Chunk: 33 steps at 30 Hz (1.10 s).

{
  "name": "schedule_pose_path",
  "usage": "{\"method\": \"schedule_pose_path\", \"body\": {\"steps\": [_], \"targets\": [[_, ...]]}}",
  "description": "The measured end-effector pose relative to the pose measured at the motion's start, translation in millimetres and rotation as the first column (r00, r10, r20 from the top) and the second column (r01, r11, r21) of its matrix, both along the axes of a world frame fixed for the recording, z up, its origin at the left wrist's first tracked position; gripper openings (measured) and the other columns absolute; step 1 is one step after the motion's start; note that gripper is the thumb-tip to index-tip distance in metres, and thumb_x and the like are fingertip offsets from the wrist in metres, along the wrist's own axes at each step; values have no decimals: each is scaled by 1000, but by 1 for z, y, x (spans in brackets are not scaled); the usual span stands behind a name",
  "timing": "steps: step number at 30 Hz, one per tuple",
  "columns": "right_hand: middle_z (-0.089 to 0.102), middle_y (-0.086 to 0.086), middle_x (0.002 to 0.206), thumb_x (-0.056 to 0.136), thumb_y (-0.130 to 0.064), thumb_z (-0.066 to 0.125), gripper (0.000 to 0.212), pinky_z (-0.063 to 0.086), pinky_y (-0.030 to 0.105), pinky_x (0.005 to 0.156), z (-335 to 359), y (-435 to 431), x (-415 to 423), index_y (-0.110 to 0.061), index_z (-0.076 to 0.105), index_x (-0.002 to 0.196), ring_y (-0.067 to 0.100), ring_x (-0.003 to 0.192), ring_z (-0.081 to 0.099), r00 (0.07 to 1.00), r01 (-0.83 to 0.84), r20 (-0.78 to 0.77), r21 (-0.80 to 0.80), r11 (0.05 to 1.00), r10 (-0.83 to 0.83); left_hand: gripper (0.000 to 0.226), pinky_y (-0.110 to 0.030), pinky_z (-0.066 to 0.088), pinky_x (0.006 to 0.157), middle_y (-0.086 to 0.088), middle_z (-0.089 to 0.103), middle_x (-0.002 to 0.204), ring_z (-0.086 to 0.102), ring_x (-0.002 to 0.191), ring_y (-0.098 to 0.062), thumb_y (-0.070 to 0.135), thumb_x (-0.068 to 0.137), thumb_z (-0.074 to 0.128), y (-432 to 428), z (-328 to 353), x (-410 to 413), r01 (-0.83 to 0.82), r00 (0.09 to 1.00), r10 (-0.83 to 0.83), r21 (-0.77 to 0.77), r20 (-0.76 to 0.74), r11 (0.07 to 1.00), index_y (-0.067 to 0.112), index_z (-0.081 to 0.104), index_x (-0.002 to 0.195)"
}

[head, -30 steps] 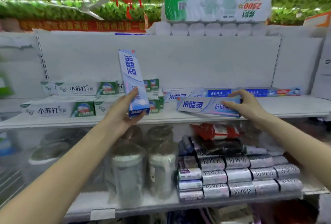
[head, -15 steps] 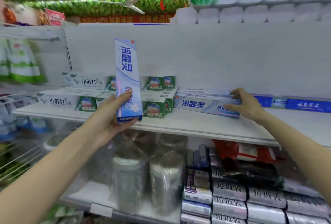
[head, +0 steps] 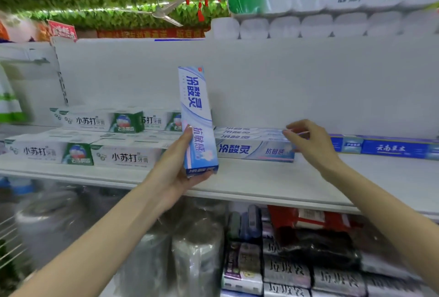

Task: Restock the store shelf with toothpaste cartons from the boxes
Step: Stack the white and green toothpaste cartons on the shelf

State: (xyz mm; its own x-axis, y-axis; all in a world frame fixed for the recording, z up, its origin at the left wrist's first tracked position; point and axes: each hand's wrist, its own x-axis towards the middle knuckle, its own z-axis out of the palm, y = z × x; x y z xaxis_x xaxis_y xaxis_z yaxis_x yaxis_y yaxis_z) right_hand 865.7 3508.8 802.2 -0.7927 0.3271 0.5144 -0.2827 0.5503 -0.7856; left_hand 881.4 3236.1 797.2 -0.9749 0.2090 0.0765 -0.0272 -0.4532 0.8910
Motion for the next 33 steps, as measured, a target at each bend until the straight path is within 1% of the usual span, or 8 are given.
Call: {"method": "schedule_pose_path", "body": {"steps": [4, 11, 16, 19, 22, 25, 28, 33], "targets": [[64, 8, 110, 85, -55, 53, 50, 56, 32, 60, 8, -49, 36, -16, 60, 117, 24, 96, 66, 832, -377, 284, -341, 861, 476, 37, -44, 60, 71, -10, 72, 107, 71, 89, -27, 31, 87, 64, 52, 3, 1, 127, 992, -129, 64, 17, 990, 15, 59, 119], [70, 9, 111, 88, -32, 61, 35, 57, 31, 67, 3, -45, 44, -13, 64, 116, 16, 90, 68, 822, -422, 175, -450, 787, 542, 23, -43, 60, 75, -5, 71, 106, 71, 83, -21, 27, 91, 62, 92, 0, -1, 218, 975, -216, 25, -59, 976, 21, 61, 113], [73, 2, 100, 92, -23, 58, 19, 54, 25, 62, -2, -18, 43, -14, 68, 105, 9, 80, 65, 871, -408, 161, -293, 865, 465, 29, -43, 60, 76, -6, 63, 116, 63, 105, -20, 39, 91, 60, 80, 4, -4, 167, 971, -216, -365, -98, 916, 21, 60, 113], [70, -6, 91, 91, -22, 59, 14, 48, 20, 57, -4, 13, 41, -21, 69, 101, 3, 69, 59, 900, -368, 223, -76, 927, 375, 35, -37, 61, 70, -9, 62, 112, 63, 101, -18, 38, 91, 60, 66, 5, -8, 42, 973, -142, -465, -181, 884, 13, 59, 116], [67, -7, 98, 90, -21, 62, 16, 45, 17, 54, -12, 37, 37, -28, 63, 104, 0, 67, 57, 940, -277, 250, 165, 947, 231, 24, -39, 61, 70, -10, 67, 101, 66, 90, -17, 28, 91, 64, 55, 4, -16, -168, 944, 0, -481, -330, 861, 8, 63, 103], [60, -4, 109, 87, -22, 66, 25, 46, 21, 73, -22, 53, 29, -33, 55, 107, 7, 89, 57, 963, -176, 241, 237, 956, 117, 12, -35, 59, 71, 2, 68, 89, 65, 84, -13, 27, 86, 69, 47, -2, -32, -482, 799, 99, -534, -593, 695, 19, 63, 93], [55, -4, 114, 86, -26, 67, 36, 37, 25, 88, -28, 58, 20, -29, 56, 120, 15, 108, 53, 965, -143, 257, 321, 936, 60, 15, -21, 50, 72, 11, 65, 89, 61, 81, -2, 32, 86, 69, 44, -10, -41, -593, 709, 24, -578, -704, 560, 21, 62, 95], [49, -1, 110, 88, -27, 64, 46, 28, 20, 81, -24, 49, 9, -20, 52, 132, 16, 102, 46, 971, -130, 239, 505, 853, 6, 23, -34, 50, 89, 8, 63, 103, 59, 94, -8, 36, 88, 66, 49, -23, -54, -507, 755, -214, -759, -620, 410, 22, 63, 106]]}}
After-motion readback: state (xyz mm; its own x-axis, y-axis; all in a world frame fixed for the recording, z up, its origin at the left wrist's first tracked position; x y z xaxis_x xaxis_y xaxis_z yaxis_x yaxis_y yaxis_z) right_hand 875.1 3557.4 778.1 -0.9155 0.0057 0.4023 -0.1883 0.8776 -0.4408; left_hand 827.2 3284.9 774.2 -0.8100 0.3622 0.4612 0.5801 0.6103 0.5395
